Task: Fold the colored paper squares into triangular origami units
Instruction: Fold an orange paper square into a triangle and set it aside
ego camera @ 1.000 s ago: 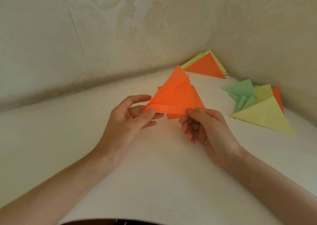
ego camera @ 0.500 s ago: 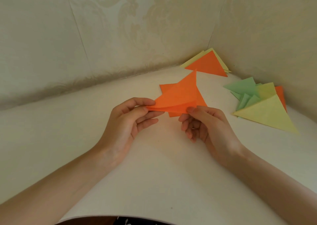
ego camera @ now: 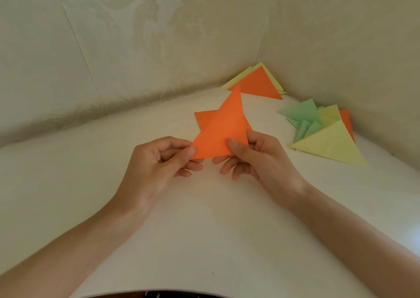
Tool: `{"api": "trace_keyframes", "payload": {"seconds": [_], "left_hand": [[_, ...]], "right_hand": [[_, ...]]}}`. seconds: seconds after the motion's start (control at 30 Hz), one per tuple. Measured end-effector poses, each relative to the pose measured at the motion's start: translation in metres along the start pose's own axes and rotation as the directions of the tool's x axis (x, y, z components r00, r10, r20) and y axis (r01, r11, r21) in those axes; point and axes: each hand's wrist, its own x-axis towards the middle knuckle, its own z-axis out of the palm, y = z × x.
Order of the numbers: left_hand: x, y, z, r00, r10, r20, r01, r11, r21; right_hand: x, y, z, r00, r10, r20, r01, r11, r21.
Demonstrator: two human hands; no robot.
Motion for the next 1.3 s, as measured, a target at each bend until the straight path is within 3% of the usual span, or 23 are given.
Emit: {"api": "trace_keyframes", "payload": {"seconds": [0.1,0.17,0.23,0.27,0.3,0.33,0.37,0.4,0.43,0.47,0.57,0.67,0.73,0.87,1.03,1.17,1.3], "left_hand": [[0.001,0.000,-0.002,1.000,-0.008,-0.011,0.008,1.000,-0.003],[0.004,-0.001,-0.006,1.000,-0.012,-0.009,0.012,0.999,0.037],[0.005,0.000,-0.010,1.000,0.008,0.026,-0.011,0.991,0.132],[0.005,0.000,-0.013,0.997,0.042,0.058,-0.053,0.975,0.217],[0.004,0.001,-0.014,0.990,0.092,0.102,-0.120,0.940,0.321],[0.004,0.005,-0.014,0.978,0.142,0.155,-0.195,0.889,0.415],[0.003,0.009,-0.013,0.963,0.180,0.202,-0.258,0.837,0.483],[0.001,0.014,-0.011,0.950,0.207,0.234,-0.302,0.803,0.514],[0.001,0.021,-0.009,0.940,0.233,0.250,-0.334,0.780,0.529],[0.001,0.028,-0.008,0.931,0.255,0.259,-0.359,0.760,0.542],[0.005,0.044,-0.012,0.918,0.295,0.266,-0.397,0.705,0.588],[0.011,0.057,-0.030,0.929,0.259,0.264,-0.369,0.690,0.623],[0.010,0.065,-0.031,0.923,0.208,0.323,-0.374,0.677,0.633],[0.013,0.074,-0.012,0.897,0.203,0.392,-0.425,0.641,0.639],[0.027,0.076,-0.022,0.918,0.156,0.366,-0.361,0.712,0.603],[0.038,0.079,-0.041,0.946,0.081,0.313,-0.248,0.805,0.540],[0.047,0.080,-0.045,0.971,0.054,0.232,-0.147,0.903,0.404]], "right_hand": [[0.002,-0.006,-0.008,0.997,0.047,0.057,-0.047,0.999,-0.004],[0.006,-0.007,-0.017,0.998,0.053,-0.024,-0.053,0.999,0.004],[0.007,-0.011,-0.028,0.966,-0.092,-0.243,0.061,0.990,-0.129],[0.006,-0.015,-0.033,0.919,-0.241,-0.311,0.130,0.932,-0.339],[0.003,-0.019,-0.034,0.875,-0.410,-0.259,0.183,0.774,-0.606],[0.001,-0.023,-0.033,0.834,-0.544,-0.091,0.248,0.517,-0.819],[0.001,-0.027,-0.028,0.797,-0.594,0.110,0.318,0.258,-0.913],[0.002,-0.032,-0.020,0.781,-0.567,0.261,0.370,0.084,-0.925],[0.003,-0.037,-0.009,0.793,-0.506,0.339,0.405,0.022,-0.914],[0.005,-0.041,-0.001,0.823,-0.440,0.358,0.420,0.047,-0.907],[0.006,-0.055,0.000,0.900,-0.274,0.338,0.406,0.247,-0.880],[-0.001,-0.064,-0.014,0.949,-0.135,0.286,0.312,0.539,-0.782],[-0.004,-0.067,-0.013,0.957,-0.099,0.273,0.273,0.627,-0.729],[0.003,-0.071,0.005,0.919,-0.164,0.358,0.388,0.531,-0.753],[0.005,-0.070,-0.008,0.905,-0.179,0.385,0.420,0.507,-0.752],[-0.001,-0.062,-0.029,0.950,-0.124,0.287,0.300,0.623,-0.723],[0.000,-0.057,-0.032,0.959,-0.101,0.266,0.265,0.658,-0.705]]}}
